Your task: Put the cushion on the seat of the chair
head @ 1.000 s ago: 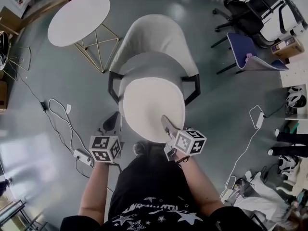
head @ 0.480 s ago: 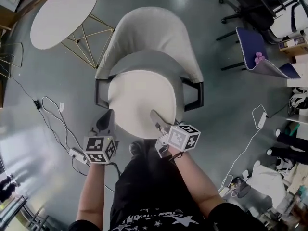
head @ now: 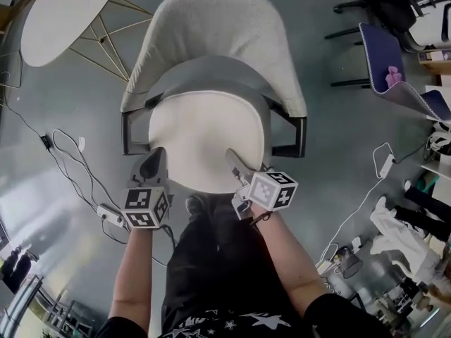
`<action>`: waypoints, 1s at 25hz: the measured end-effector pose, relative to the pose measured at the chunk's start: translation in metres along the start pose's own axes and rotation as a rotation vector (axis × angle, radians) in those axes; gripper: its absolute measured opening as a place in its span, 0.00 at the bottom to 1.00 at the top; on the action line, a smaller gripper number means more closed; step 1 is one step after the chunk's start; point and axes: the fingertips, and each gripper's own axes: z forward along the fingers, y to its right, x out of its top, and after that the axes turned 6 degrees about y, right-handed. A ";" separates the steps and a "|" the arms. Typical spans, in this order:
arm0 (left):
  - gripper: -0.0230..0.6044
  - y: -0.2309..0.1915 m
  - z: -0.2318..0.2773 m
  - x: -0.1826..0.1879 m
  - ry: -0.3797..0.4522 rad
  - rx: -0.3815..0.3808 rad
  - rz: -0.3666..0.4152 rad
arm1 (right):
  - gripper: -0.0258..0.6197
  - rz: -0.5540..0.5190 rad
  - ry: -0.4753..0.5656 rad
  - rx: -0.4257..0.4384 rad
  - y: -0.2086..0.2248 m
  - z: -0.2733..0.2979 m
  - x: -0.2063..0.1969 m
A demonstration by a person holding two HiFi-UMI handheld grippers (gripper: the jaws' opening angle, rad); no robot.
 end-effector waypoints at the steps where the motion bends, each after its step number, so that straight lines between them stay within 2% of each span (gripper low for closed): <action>1: 0.05 0.002 0.004 -0.003 -0.010 -0.005 0.000 | 0.14 -0.004 -0.005 -0.010 0.007 0.001 0.000; 8: 0.05 0.019 0.027 -0.022 -0.073 -0.047 0.010 | 0.19 -0.040 -0.058 -0.106 0.059 0.010 -0.004; 17: 0.05 0.028 0.050 -0.033 -0.110 -0.069 0.017 | 0.41 -0.012 -0.086 -0.197 0.105 0.020 -0.009; 25: 0.05 0.031 0.064 -0.047 -0.144 -0.080 0.034 | 0.57 -0.183 -0.120 -0.334 0.136 0.022 -0.010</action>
